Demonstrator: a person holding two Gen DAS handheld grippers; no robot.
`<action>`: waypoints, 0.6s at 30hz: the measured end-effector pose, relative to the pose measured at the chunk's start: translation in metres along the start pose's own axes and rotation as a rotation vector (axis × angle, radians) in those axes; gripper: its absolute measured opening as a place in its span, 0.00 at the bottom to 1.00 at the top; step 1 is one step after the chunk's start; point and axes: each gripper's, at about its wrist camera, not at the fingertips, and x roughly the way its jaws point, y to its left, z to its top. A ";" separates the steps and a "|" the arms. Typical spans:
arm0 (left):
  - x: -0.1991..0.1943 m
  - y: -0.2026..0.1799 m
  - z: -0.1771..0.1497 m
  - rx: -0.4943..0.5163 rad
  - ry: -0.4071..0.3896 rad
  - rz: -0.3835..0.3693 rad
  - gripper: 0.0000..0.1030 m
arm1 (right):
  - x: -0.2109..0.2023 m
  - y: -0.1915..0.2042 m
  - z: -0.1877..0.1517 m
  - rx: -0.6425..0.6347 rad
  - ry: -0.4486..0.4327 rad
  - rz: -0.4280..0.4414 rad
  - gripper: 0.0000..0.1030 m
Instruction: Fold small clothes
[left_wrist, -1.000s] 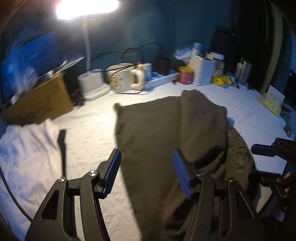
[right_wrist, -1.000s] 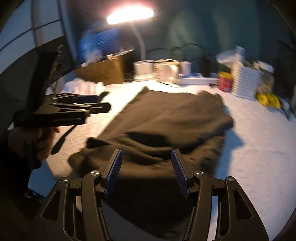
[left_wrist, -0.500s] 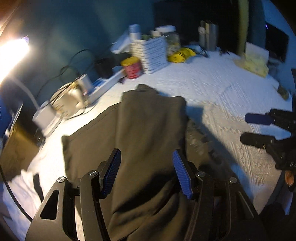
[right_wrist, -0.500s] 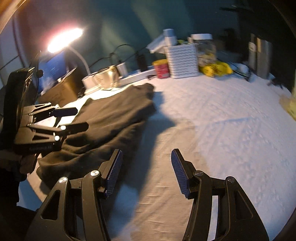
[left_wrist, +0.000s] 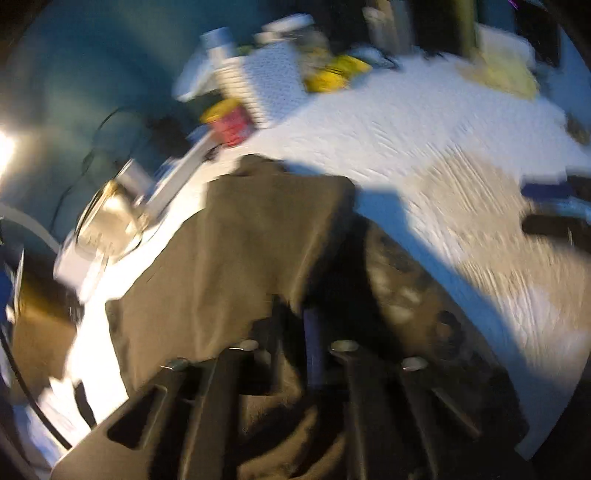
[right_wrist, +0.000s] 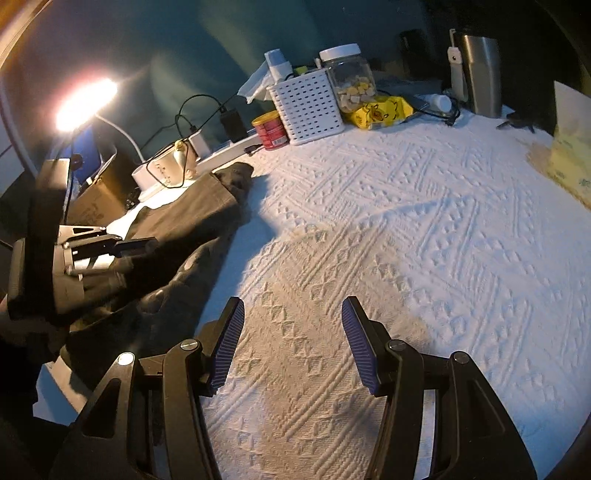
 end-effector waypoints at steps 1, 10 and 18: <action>-0.004 0.012 -0.001 -0.043 -0.019 -0.004 0.07 | 0.001 0.002 0.001 -0.002 0.001 0.002 0.57; -0.031 0.104 -0.023 -0.292 -0.135 0.091 0.03 | 0.016 0.032 0.012 -0.048 0.028 0.015 0.57; -0.014 0.174 -0.065 -0.547 -0.130 -0.009 0.03 | 0.039 0.077 0.027 -0.108 0.060 0.034 0.57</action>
